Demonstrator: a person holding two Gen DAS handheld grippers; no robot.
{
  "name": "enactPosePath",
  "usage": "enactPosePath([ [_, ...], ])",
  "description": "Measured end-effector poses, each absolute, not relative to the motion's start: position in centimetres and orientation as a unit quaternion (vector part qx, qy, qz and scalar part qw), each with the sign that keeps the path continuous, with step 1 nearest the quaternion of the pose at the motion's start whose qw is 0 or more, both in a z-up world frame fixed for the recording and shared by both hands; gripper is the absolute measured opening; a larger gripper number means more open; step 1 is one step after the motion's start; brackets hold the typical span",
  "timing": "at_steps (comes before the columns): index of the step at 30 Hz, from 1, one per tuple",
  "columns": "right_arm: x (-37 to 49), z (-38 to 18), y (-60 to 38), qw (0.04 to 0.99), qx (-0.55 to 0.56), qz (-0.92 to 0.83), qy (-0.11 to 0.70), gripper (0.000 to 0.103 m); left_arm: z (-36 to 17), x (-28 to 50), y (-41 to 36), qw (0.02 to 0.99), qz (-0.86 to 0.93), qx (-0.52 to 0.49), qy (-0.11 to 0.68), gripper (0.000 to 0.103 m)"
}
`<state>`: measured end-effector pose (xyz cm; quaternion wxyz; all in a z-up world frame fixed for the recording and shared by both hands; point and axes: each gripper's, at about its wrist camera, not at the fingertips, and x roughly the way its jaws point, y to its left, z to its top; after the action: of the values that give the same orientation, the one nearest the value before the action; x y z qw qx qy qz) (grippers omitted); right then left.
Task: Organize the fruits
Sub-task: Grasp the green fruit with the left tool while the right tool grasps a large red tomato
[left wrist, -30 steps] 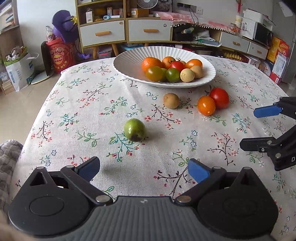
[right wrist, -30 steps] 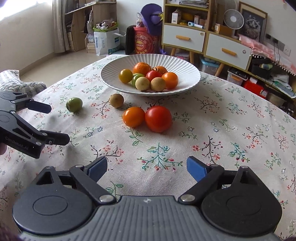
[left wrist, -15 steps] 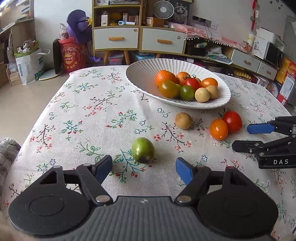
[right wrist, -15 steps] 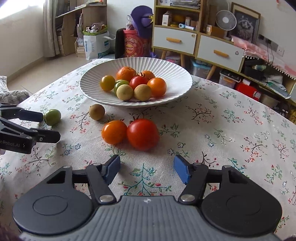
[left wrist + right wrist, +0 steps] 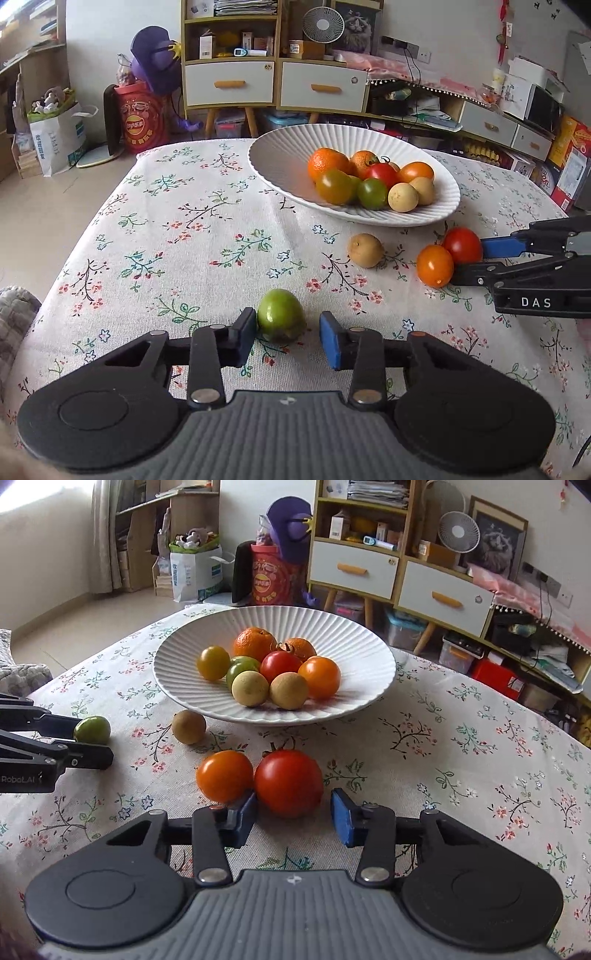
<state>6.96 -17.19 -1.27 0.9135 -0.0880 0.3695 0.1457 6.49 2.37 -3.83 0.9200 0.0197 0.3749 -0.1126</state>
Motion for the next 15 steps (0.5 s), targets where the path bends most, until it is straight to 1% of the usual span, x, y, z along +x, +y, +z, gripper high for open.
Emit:
enactPosePath([
  [4, 7.03, -1.09, -17.06, 0.912, -0.089, 0.153, 0.369, 0.037, -3.77, 6.56, 2.46, 0.919, -0.110, 0.017, 0.377, 0.025],
  [15, 7.57, -0.80, -17.72, 0.911, -0.064, 0.154, 0.379, 0.036, -3.57, 6.66, 2.48, 0.918, -0.110, 0.011, 0.382, 0.025],
])
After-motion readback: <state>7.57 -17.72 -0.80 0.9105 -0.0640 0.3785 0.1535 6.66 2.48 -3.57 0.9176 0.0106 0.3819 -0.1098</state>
